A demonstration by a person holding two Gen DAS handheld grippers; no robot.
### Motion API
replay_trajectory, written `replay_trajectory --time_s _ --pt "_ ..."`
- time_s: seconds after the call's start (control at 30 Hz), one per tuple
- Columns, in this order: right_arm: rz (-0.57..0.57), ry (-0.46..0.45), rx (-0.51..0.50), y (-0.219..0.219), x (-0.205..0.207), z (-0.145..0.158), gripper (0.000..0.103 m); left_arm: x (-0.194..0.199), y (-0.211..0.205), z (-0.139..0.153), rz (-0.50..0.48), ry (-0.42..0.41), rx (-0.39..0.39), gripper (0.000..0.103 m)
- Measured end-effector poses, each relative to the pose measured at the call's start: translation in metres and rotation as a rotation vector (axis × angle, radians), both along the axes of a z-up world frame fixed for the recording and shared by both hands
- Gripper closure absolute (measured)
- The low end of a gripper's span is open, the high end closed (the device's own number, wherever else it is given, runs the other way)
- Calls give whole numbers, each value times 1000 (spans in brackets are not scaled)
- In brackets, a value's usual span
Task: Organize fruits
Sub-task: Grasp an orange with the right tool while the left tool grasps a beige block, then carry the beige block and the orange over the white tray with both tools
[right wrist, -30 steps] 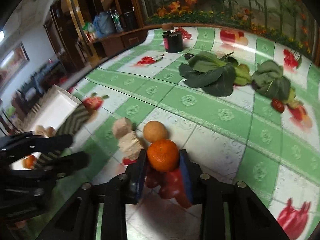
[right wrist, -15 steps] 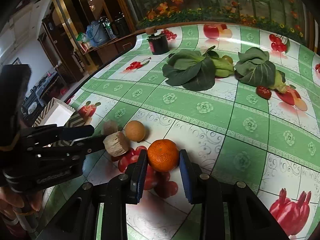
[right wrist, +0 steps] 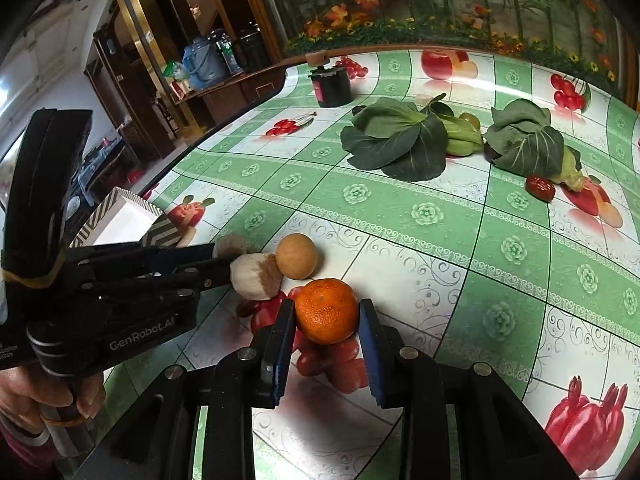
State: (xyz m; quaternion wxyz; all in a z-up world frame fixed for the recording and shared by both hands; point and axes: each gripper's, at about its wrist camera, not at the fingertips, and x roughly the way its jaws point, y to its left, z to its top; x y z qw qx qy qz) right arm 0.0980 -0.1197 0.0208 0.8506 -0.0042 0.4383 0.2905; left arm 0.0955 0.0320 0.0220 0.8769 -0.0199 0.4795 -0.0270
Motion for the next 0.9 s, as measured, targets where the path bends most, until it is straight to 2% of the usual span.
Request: replay_trajectory --time_s 0.23,0.6,0.9 --pt "12 -20 -8 7 -14 11 72 -36 5 20 3 -59 -39 81" --pt "27 -59 16 26 -59 32 72 -96 18 40 42 -161 -7 81" --pt "27 -57 36 38 -88 34 72 -125 26 44 53 -189 11 80"
